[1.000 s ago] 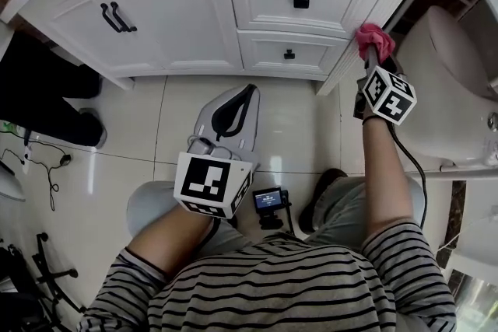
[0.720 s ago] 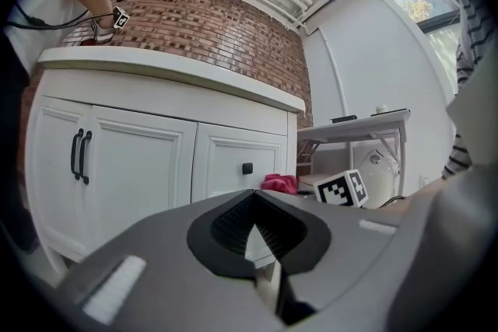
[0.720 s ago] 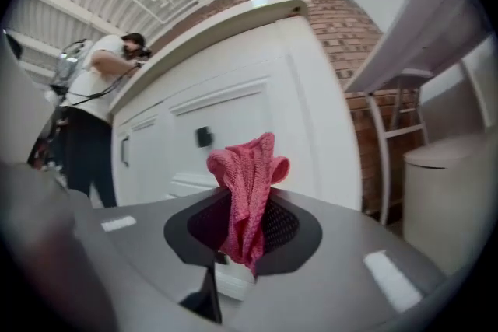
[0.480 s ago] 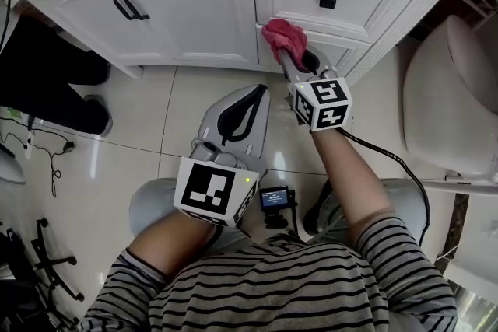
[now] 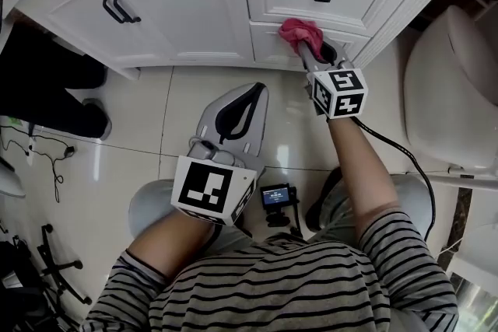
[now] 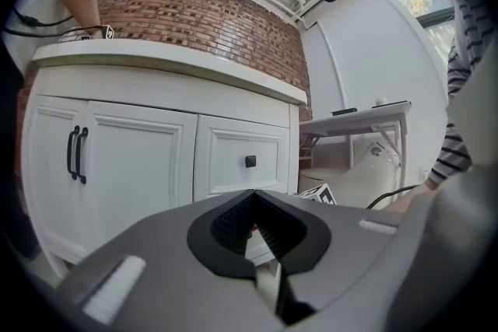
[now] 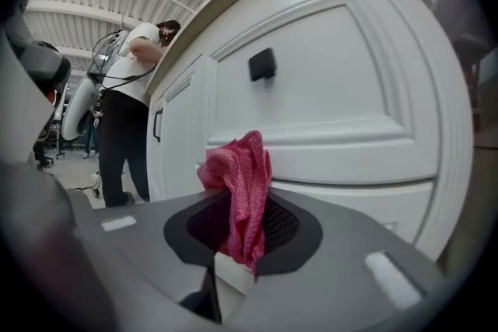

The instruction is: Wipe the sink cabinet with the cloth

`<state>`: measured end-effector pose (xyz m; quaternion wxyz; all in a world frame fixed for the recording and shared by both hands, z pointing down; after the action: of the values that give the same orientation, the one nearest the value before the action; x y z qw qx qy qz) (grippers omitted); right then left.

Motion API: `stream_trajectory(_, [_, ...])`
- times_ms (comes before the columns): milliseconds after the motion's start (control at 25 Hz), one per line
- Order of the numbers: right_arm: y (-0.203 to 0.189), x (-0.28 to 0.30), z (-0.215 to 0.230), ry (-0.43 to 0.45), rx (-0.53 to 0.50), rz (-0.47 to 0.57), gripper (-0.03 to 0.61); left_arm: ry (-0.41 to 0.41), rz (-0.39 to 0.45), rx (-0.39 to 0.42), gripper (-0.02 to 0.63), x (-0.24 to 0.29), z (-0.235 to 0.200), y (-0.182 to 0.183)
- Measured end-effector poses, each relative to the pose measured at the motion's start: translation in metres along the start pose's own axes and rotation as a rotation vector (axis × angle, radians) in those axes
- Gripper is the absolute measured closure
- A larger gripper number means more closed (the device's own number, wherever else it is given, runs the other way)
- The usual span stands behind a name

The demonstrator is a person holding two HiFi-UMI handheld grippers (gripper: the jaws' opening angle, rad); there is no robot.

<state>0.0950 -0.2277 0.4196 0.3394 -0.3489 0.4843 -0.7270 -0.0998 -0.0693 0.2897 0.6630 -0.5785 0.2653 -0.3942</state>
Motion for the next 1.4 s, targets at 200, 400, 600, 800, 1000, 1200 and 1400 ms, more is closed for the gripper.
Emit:
stream_trajectory(200, [0.003, -0.046, 0.052, -0.128, 0.096, 0.067, 0.502, -0.009, -0.005, 0.013, 0.612, 0.003, 0.009, 0.001])
stream_trajectory(400, [0.005, -0.094, 0.103, -0.308, 0.228, 0.155, 0.503, -0.013, 0.007, 0.009, 0.612, 0.002, 0.015, 0.005])
stream_trajectory(600, [0.016, -0.135, 0.137, -0.481, 0.318, 0.251, 0.505, -0.011, 0.015, 0.021, 0.612, -0.003, 0.017, 0.009])
stream_trajectory(800, [0.020, -0.111, 0.083, -0.343, 0.278, 0.275, 0.508, -0.004, 0.026, -0.008, 0.612, -0.006, 0.012, 0.011])
stream_trajectory(1000, [-0.008, -0.039, -0.011, 0.004, 0.137, 0.143, 0.508, -0.009, 0.029, -0.020, 0.612, -0.005, 0.010, 0.011])
stream_trajectory(1200, [-0.045, 0.029, -0.057, 0.137, 0.019, -0.022, 0.508, -0.019, 0.005, -0.013, 0.612, -0.003, 0.008, 0.005])
stream_trajectory(1400, [-0.062, 0.052, -0.052, 0.144, -0.066, -0.117, 0.508, -0.024, -0.020, -0.014, 0.612, 0.002, 0.005, 0.000])
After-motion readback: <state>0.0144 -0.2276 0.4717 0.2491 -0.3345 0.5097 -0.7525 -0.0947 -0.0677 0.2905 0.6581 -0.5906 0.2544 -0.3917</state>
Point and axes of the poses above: the fingertips, and each gripper's own axes: x forward along the fingers, z to its right, y out of its top, the point moved 10 cm from there along -x, backward along the fingers, and after that the axes turned 14 degrees about x, right-handed, at the moved point
